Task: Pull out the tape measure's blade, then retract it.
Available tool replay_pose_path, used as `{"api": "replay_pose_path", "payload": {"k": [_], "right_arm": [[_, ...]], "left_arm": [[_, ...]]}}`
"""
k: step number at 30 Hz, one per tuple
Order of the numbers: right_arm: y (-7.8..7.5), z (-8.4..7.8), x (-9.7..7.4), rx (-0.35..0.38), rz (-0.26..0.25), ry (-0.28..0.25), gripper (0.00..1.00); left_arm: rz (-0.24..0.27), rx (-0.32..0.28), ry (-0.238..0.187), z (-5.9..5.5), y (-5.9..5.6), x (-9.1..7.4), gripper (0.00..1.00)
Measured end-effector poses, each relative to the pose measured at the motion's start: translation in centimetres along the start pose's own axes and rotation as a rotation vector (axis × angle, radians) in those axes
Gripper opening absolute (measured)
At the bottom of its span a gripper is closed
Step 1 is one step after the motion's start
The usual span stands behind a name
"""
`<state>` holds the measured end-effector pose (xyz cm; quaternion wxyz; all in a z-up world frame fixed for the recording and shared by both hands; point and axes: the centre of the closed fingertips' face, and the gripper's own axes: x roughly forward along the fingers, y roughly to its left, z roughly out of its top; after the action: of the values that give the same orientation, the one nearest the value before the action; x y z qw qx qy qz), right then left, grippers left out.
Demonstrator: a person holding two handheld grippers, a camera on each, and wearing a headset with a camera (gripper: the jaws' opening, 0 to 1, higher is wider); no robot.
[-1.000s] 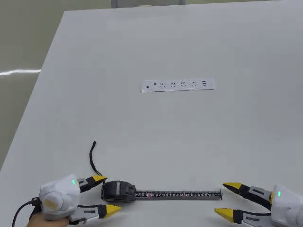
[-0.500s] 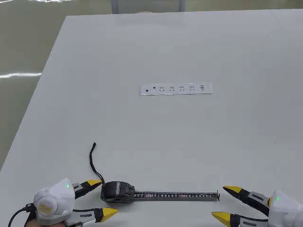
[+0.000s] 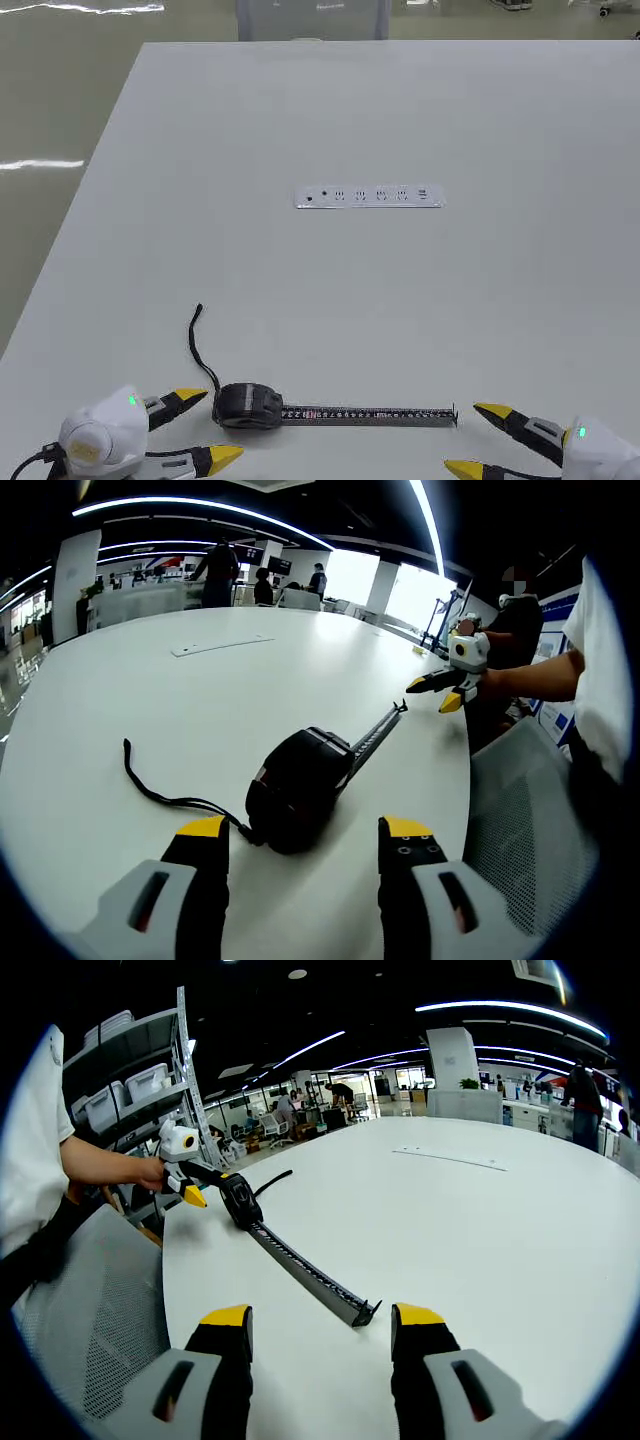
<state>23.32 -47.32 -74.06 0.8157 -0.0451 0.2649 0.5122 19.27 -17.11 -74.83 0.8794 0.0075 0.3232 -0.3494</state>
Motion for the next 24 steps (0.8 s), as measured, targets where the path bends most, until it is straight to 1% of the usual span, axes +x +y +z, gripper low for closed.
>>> {"api": "replay_pose_path", "payload": {"k": [2, 4, 5, 9, 15, 19, 24], "right_arm": [[0.2, 0.1, -0.1, 0.001, -0.007, 0.002, 0.56], [0.2, -0.2, -0.3, 0.005, -0.012, 0.008, 0.57], [0.5, 0.0, -0.3, 0.005, -0.015, 0.007, 0.57], [0.8, -0.1, -0.5, 0.012, -0.025, 0.011, 0.59], [1.4, 0.0, -1.0, 0.017, -0.042, 0.000, 0.60], [1.5, 0.1, -1.4, 0.026, -0.060, -0.007, 0.61], [1.9, -0.1, -1.7, 0.029, -0.080, -0.006, 0.62]], "left_arm": [[0.007, -0.005, 0.007, -0.2, -0.1, -0.1, 0.58], [0.018, -0.012, 0.003, -0.4, -0.2, -0.4, 0.58], [0.021, -0.018, 0.002, -0.5, -0.2, -0.6, 0.58], [0.035, -0.025, 0.004, -1.0, -0.1, -1.2, 0.58], [0.057, -0.033, 0.000, -1.4, -0.2, -2.2, 0.58], [0.076, -0.043, -0.009, -1.5, -0.1, -2.6, 0.58], [0.095, -0.051, -0.016, -1.5, -0.5, -3.2, 0.59]]}}
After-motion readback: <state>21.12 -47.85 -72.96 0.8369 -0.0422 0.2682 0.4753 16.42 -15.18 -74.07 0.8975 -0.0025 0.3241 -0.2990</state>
